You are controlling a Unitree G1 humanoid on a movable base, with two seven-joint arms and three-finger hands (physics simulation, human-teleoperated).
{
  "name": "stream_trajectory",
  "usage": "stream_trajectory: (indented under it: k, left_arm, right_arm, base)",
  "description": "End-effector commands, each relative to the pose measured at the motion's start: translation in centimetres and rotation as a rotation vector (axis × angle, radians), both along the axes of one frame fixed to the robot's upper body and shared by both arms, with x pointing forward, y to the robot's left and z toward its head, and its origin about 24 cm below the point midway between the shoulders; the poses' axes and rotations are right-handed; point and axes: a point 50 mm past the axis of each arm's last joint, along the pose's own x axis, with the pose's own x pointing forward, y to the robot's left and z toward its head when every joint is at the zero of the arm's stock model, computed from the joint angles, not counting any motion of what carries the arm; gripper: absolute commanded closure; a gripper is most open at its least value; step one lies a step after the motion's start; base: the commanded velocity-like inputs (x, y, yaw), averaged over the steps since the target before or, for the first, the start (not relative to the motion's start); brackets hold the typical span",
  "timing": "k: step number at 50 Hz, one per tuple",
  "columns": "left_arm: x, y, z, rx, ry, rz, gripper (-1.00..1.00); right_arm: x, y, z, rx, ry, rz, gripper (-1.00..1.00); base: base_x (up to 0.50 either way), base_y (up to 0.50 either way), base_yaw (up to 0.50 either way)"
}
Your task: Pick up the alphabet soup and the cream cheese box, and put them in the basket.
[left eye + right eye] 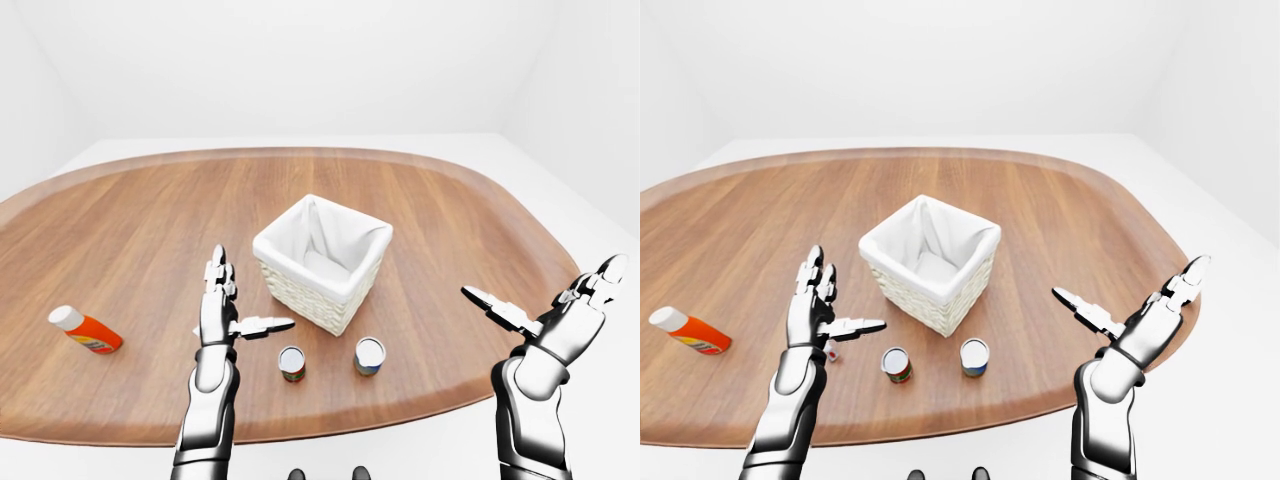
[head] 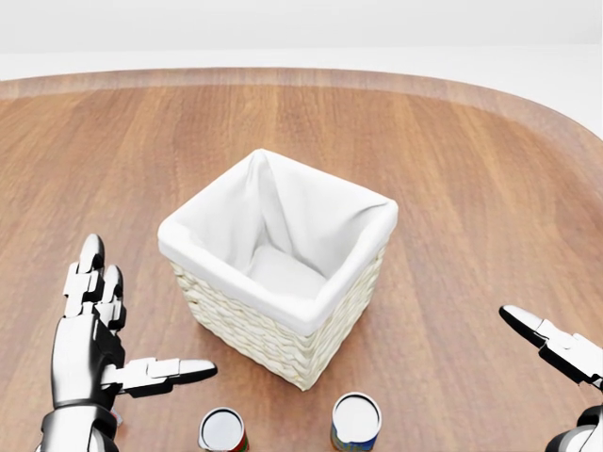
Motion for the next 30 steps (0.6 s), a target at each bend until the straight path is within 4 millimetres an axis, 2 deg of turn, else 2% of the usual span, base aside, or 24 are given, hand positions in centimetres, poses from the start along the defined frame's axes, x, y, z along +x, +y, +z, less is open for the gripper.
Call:
stream_trajectory:
  k: [1,30]
  left_arm:
    - [0.10,0.38,0.01,-0.005,0.000,0.028,-1.00]
    - [0.21,0.76,-0.17,-0.008,0.009,0.059,-1.00]
  right_arm:
    - [0.04,-0.01,-0.06,0.001,0.000,0.001,-1.00]
    - [-0.01,-0.06,0.03,0.003,0.000,-0.002,-1.00]
  base:
    - [0.27,0.00,0.00]
    - [0.27,0.00,0.00]
